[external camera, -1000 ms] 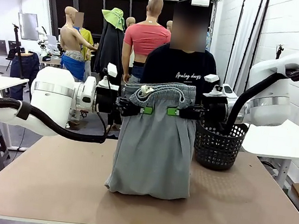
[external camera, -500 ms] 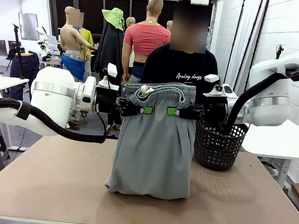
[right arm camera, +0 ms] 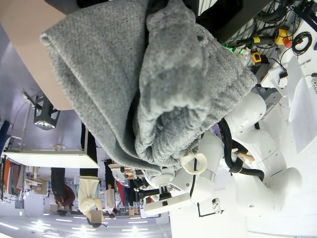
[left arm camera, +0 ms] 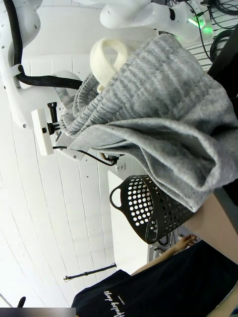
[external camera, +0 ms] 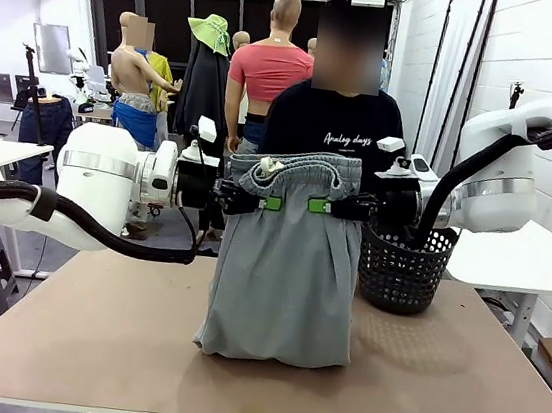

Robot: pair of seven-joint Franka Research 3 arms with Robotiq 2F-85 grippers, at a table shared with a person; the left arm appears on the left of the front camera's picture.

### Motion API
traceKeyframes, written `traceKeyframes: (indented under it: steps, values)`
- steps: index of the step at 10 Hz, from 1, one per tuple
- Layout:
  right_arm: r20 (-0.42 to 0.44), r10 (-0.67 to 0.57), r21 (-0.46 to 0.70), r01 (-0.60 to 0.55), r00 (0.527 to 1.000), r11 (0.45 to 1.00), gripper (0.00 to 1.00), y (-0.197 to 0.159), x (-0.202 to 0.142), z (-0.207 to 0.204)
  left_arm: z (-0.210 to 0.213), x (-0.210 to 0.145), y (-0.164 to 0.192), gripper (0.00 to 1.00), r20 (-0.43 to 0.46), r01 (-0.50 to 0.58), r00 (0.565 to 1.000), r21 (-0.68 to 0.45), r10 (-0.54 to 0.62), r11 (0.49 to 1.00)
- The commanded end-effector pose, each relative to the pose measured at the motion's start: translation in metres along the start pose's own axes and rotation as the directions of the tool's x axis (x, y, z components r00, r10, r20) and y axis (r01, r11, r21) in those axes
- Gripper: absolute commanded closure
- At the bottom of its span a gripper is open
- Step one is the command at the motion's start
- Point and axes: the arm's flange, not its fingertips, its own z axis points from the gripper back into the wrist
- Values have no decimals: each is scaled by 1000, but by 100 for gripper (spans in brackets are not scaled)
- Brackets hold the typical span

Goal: Fold the training pants.
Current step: Fold the Training pants in half.

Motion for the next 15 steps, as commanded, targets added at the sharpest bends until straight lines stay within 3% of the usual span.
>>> traceKeyframes:
  steps: [1, 13, 15]
  values:
    - [-3, 7, 2, -7, 1000, 1000, 100, 2, 3, -1, 1, 0, -3, 100, 10, 4, 1000, 7, -4, 1000]
    - [-3, 7, 2, -7, 1000, 1000, 100, 2, 3, -1, 1, 0, -3, 100, 10, 4, 1000, 7, -4, 1000]
    - [-2, -7, -26, 7, 1000, 1000, 100, -11, 8, -1, 0, 0, 0, 100, 0, 0, 1000, 0, 0, 1000]
